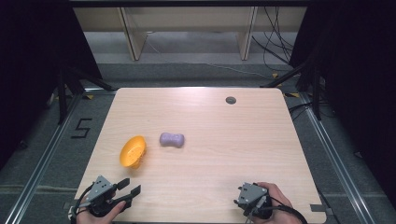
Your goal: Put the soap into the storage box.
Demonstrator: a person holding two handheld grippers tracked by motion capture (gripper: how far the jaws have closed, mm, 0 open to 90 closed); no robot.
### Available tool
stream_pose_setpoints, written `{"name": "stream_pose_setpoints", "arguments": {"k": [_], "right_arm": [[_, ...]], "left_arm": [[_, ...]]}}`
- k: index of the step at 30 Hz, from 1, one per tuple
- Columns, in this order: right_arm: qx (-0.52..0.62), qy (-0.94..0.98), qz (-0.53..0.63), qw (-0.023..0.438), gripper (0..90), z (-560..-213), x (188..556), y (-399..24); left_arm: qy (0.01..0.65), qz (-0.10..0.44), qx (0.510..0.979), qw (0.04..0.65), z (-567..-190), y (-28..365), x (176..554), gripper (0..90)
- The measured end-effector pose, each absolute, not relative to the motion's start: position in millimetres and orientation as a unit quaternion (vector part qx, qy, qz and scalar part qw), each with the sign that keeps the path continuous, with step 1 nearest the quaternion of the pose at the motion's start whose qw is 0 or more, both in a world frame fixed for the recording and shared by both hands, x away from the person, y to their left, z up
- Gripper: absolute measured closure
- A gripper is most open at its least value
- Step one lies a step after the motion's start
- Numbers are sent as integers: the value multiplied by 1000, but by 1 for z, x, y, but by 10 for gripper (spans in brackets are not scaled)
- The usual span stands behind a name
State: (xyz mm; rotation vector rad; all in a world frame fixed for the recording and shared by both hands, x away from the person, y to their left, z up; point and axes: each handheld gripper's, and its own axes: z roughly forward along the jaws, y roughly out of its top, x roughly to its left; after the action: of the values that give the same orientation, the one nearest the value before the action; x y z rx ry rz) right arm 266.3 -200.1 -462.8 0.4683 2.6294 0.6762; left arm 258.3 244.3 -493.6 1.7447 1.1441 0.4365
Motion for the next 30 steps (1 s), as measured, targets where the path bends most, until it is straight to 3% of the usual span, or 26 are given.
{"name": "stream_pose_setpoints", "arguments": {"k": [11,15,17,30], "right_arm": [[171,937,239,191,521,-470,266,-198],[173,938,244,175,515,-470,266,-196],[188,933,253,173,513,-470,266,-195],[171,940,253,150,511,-467,271,-196]], "left_arm": [[442,199,749,452,-493,242,259,302],[420,177,771,445,-484,238,264,215],[404,173,783,439,-475,237,269,214],[309,146,875,344,-438,212,338,186]]}}
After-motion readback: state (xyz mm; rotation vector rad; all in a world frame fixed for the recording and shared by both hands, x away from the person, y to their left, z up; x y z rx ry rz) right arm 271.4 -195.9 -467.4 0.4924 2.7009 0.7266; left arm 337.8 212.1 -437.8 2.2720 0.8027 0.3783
